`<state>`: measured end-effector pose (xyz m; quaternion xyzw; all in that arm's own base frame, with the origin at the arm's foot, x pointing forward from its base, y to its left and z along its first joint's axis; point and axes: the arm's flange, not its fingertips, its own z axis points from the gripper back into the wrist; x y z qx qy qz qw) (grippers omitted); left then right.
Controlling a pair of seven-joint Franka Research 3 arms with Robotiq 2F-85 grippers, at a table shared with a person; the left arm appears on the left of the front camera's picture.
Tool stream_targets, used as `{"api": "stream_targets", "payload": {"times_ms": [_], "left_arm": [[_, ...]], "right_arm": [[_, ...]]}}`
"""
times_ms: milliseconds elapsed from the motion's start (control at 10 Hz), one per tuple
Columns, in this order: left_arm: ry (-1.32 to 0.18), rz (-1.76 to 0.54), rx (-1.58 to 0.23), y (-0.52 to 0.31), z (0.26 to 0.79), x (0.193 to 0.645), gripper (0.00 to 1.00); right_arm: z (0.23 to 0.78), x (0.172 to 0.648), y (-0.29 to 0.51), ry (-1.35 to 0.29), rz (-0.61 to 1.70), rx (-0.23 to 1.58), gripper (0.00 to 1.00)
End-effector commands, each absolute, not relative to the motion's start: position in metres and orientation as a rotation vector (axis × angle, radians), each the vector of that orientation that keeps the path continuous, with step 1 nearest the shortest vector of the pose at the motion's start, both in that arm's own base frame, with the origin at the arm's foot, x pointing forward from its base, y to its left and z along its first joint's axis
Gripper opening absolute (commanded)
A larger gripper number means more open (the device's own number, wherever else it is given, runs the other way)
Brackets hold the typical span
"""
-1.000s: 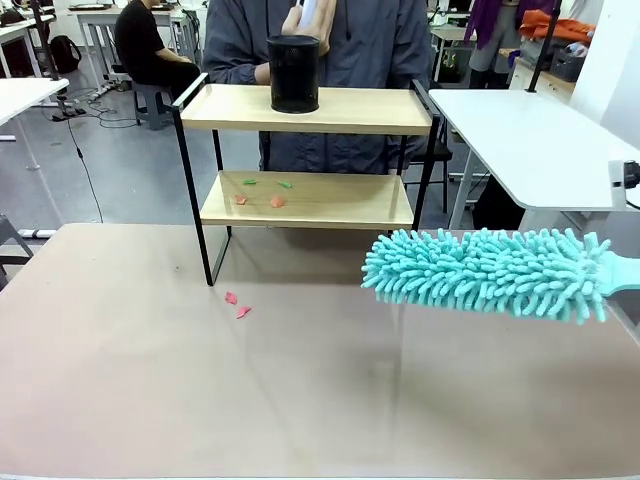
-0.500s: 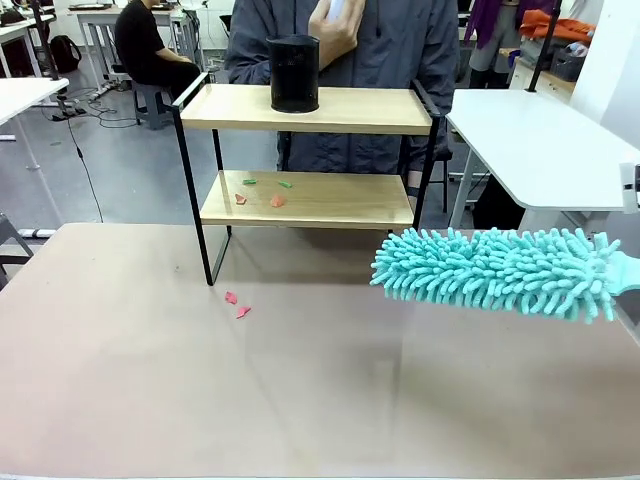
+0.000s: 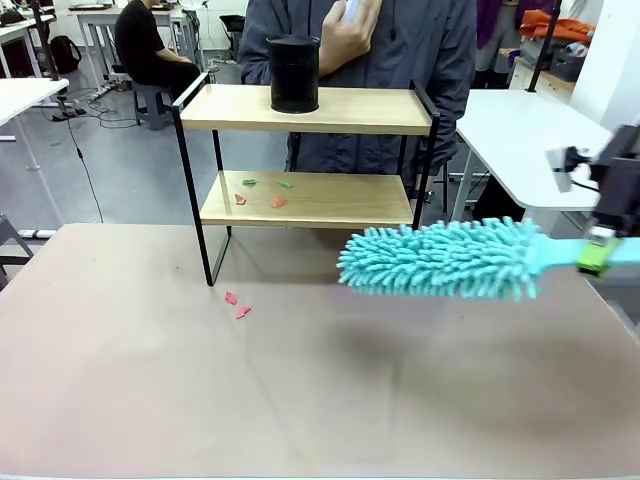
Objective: Clean the shelf.
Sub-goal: Clean the remaining tier of the Shelf with the Duster once objects are removed.
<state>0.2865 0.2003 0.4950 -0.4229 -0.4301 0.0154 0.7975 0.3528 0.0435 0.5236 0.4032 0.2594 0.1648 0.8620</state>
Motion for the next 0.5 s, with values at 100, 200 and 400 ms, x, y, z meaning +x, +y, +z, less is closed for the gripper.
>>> {"api": "stream_targets", "payload": {"times_ms": [100,200,400], "left_arm": [[-0.951,0.02,-0.915,0.199,0.493,0.287,1.0],[-0.951,0.02,-0.915,0.199,0.493,0.287,1.0],[-0.951,0.02,-0.915,0.199,0.493,0.287,1.0]], "right_arm": [[0.538,0.378,0.082,0.447,0.38,0.789,0.12],[0.547,0.377,0.09,0.377,0.428,0.794,0.12],[0.552,0.379,0.098,0.294,0.49,0.828,0.12]]}}
